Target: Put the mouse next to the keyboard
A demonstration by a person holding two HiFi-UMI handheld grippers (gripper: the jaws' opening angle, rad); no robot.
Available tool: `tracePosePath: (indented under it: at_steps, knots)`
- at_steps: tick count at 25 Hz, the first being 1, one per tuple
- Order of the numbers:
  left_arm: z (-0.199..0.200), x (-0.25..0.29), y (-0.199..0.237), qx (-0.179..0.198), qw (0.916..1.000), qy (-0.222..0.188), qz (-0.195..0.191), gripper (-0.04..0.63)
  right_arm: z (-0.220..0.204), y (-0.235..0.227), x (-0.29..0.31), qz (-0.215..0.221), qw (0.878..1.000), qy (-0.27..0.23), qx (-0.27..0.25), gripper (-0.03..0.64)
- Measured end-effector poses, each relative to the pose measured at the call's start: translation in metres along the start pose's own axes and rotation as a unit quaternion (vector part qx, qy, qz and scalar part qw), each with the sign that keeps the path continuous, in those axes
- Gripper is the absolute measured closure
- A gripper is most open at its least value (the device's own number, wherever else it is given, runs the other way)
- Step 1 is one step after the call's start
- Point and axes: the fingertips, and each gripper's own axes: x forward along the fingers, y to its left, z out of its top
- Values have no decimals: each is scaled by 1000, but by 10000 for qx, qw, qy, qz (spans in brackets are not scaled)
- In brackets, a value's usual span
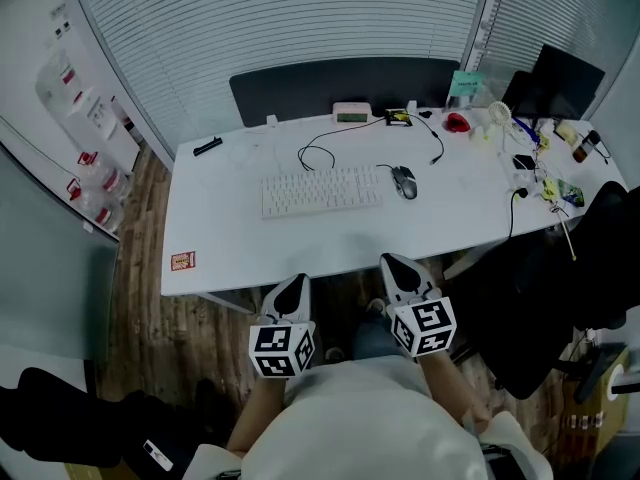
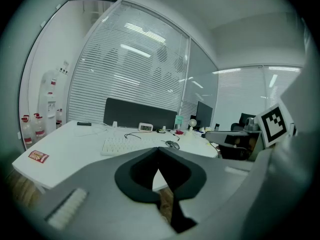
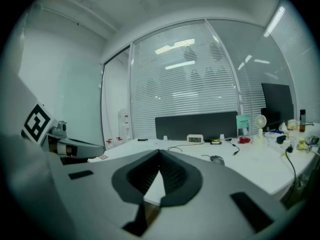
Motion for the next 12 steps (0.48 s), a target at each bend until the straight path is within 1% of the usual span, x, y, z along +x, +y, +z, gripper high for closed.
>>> tracePosePath:
  at_steps: [12]
  knots:
    - [4, 3, 1, 4, 10000, -13, -93, 586, 10, -1, 2, -4, 9998, -219, -31, 615]
